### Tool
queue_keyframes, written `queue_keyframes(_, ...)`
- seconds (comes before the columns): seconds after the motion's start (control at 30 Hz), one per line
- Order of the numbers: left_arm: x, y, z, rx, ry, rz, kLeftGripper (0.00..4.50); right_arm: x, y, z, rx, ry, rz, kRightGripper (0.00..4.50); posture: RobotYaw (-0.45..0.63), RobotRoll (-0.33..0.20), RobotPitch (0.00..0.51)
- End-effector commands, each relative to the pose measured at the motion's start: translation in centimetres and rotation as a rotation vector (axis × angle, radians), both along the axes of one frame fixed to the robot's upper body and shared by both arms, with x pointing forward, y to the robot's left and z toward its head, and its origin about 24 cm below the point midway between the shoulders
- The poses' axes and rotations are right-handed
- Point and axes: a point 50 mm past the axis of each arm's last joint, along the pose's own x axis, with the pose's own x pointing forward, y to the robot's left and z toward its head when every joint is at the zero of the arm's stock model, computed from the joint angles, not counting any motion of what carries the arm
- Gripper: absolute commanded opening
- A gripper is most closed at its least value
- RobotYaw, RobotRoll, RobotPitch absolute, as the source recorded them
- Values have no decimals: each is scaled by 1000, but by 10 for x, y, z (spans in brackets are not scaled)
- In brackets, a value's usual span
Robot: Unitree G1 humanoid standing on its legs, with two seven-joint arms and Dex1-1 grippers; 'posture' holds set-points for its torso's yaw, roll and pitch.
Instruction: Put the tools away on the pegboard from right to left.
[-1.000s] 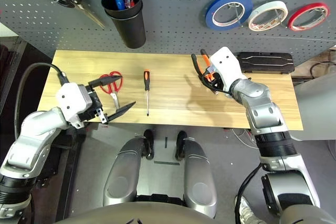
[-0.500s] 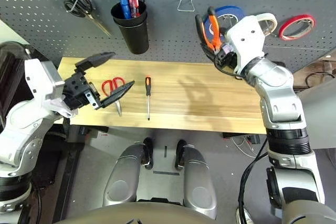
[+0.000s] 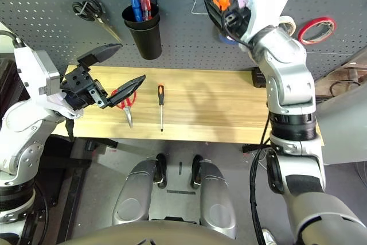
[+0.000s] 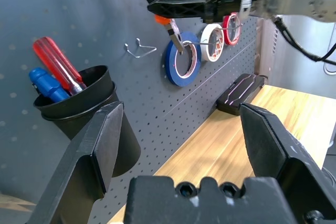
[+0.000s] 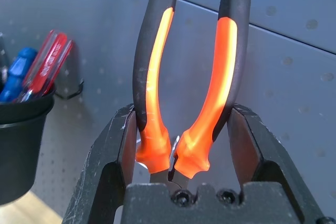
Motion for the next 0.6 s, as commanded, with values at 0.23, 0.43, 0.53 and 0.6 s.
queue_keyframes(0.23, -7, -1, 0, 22, 0, 6, 4500, 21, 16, 15, 61, -97, -8, 2775, 179, 0, 205)
queue_keyframes(0.43, -11, 0, 0, 29, 6, 23, 4500, 28, 31, 16, 87, -109, 23, 2775, 201, 0, 213)
queue_keyframes(0.53, -13, 1, 0, 28, 9, 31, 4500, 31, 37, 12, 88, -103, 36, 2775, 214, 0, 219)
queue_keyframes(0.6, -14, 1, 0, 28, 9, 33, 4500, 34, 39, 6, 81, -90, 35, 2775, 219, 0, 222)
